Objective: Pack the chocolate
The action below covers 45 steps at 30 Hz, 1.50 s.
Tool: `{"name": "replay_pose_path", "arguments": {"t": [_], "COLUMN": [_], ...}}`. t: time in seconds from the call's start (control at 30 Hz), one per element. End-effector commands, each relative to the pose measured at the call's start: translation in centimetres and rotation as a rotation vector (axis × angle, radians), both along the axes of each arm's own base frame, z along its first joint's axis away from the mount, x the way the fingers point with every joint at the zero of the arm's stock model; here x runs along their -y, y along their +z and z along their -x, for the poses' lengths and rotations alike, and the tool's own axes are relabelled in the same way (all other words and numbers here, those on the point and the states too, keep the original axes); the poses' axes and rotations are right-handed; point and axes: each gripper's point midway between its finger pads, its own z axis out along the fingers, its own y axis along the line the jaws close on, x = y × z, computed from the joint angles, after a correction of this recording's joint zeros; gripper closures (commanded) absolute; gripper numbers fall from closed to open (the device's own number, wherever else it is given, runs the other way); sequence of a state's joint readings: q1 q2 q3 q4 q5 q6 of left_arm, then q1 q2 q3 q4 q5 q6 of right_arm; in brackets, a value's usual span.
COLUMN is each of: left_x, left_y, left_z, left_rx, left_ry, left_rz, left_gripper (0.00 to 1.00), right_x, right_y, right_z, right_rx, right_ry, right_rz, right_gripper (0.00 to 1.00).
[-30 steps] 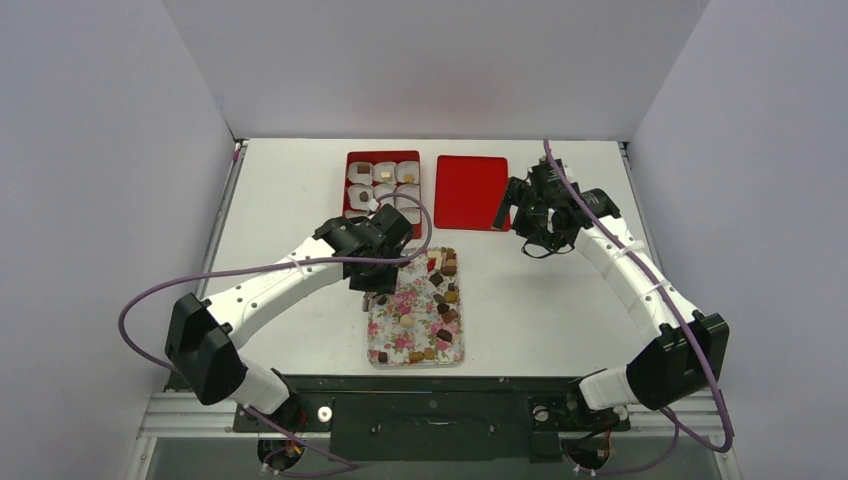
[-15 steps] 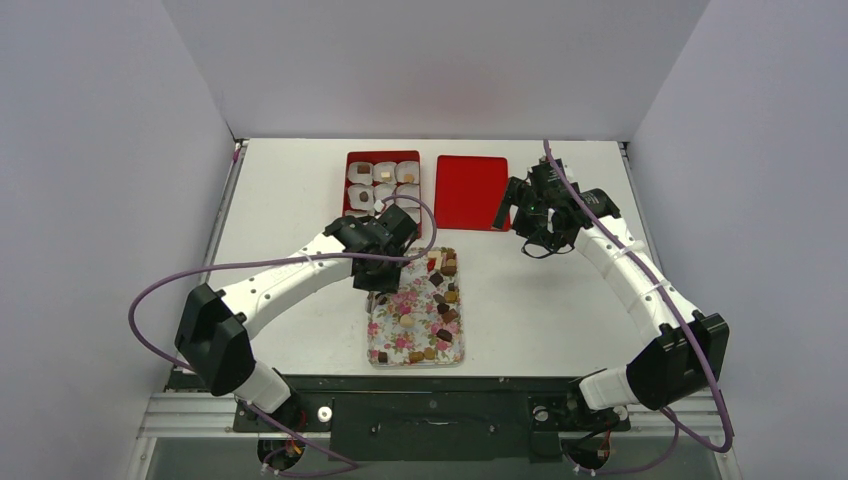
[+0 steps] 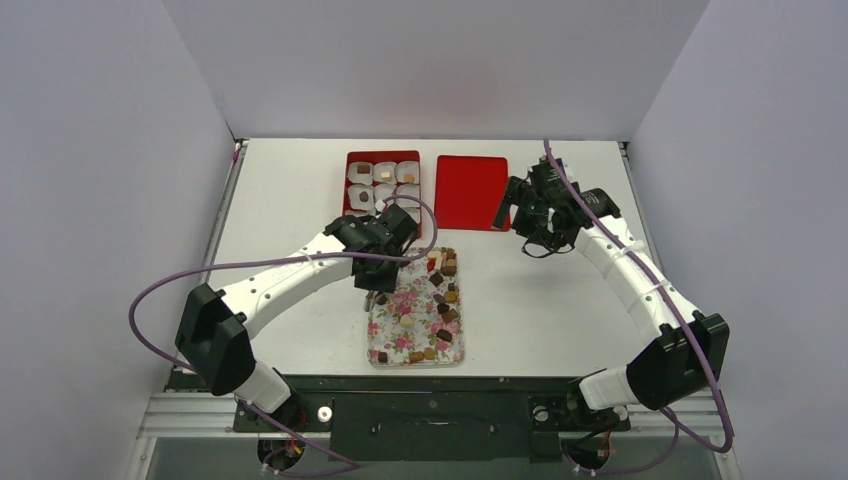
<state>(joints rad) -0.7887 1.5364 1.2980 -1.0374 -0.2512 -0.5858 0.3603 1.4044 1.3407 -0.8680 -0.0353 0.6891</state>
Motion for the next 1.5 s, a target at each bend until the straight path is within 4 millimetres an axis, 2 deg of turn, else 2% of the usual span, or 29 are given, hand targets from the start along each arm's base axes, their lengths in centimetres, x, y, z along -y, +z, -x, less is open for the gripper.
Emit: {"name": "replay_pose_path", "arguments": {"t": [0.0,1.07,1.47], "left_x": [0.5,0.4,0.9], "left_y": [2.1,7.2,11.4], "left_z": [-1.3,-1.5,-2.6], "left_rx": [0.057,0.127,0.193], "left_ry": [-0.008,-0.001,0.001], "left_rz": [0.024,0.081,0.137], "left_gripper": [0.71,0.72,0.71], "right_x": [-0.1,-0.1,0.0], "right_y": [1.8,0.9,0.9], "right_z": [-1.0,-0.6,-0.6], "right_rx": [0.06,0.047,0.047], "right_ry": [0.001,-0.005,-0.009], "right_rz": [-0.015,-0.016,-0.013], "right_gripper": [0.17,0.17,0.17]}}
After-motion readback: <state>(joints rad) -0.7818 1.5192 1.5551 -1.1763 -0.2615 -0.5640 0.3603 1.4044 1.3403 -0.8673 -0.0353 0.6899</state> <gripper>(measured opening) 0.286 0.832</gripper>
